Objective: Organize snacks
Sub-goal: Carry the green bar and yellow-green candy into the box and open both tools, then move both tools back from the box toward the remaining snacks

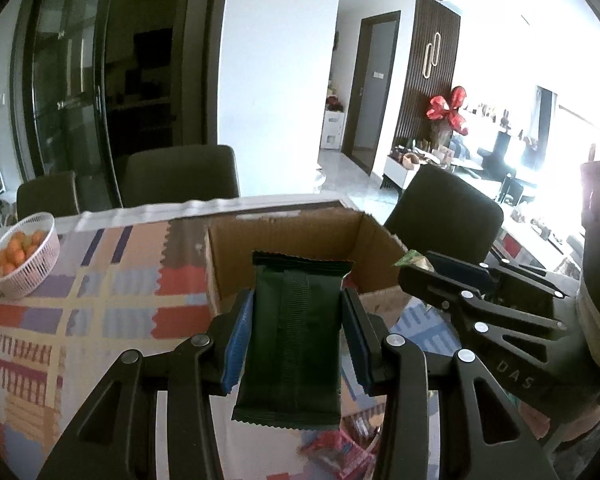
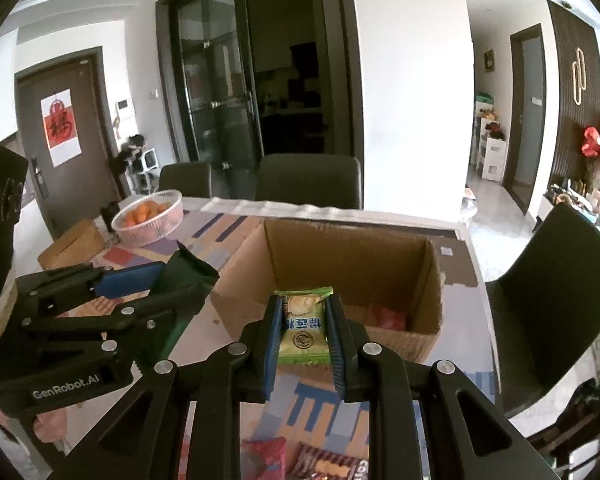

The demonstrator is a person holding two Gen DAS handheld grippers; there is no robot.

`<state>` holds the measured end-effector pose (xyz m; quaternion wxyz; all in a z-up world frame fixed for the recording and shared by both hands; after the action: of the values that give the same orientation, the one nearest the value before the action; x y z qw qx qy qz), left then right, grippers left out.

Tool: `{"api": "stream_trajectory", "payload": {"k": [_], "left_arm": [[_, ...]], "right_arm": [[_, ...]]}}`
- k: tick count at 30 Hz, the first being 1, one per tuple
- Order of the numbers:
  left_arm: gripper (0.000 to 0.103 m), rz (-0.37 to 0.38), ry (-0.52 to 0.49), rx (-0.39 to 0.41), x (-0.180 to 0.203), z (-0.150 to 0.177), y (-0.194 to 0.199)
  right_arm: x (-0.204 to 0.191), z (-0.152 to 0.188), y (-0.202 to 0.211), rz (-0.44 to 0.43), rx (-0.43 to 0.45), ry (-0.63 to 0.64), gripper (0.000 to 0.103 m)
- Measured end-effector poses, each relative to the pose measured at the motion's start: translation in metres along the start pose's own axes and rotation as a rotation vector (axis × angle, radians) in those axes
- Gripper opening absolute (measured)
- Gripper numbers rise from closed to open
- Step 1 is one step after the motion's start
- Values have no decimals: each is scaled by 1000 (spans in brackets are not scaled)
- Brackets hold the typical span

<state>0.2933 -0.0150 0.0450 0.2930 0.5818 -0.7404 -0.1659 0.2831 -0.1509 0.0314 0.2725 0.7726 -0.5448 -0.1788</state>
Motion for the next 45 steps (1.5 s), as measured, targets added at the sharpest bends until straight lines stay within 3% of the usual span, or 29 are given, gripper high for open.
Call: {"api": "stream_trajectory", "payload": {"k": [17, 33, 34, 35, 36, 38, 39, 45], "left_arm": [[43, -24, -15, -19, 6, -40, -47], [44, -65, -8, -86, -4, -44, -100], [47, -69, -11, -89, -4, -44, -101], [59, -78, -15, -92, -5, -44, -103], [63, -89, -16, -90, -6, -43, -102], [65, -106, -25, -69, -7, -42, -98], [65, -111, -29, -65, -7, -42, -96], [66, -119, -41, -22, -4, -37, -72]], "right_arm": [[41, -23, -31, 35, -18, -15, 23], [63, -15, -76, 38, -90, -22, 23], [64, -14, -78, 38, -93, -25, 23], [65, -14, -79, 38, -94, -26, 23], [66, -14, -81, 40, -94, -27, 24], [66, -13, -81, 51, -92, -34, 38], [67, -13, -80, 58, -89, -40, 41], [62, -9, -65, 75, -67, -25, 42]]}}
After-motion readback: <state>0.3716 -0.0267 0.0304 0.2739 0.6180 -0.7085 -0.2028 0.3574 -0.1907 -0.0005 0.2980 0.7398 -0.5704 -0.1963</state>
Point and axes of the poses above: each gripper's, at about its wrist camera, not at the fingertips, and y roughly against the way its jaws point, x to its right, z to its underside, the point moved 6 cm from there along -y, roughly the way its jaws point, and after that the axes turned 10 degrees about y, right-handed, at the moved point
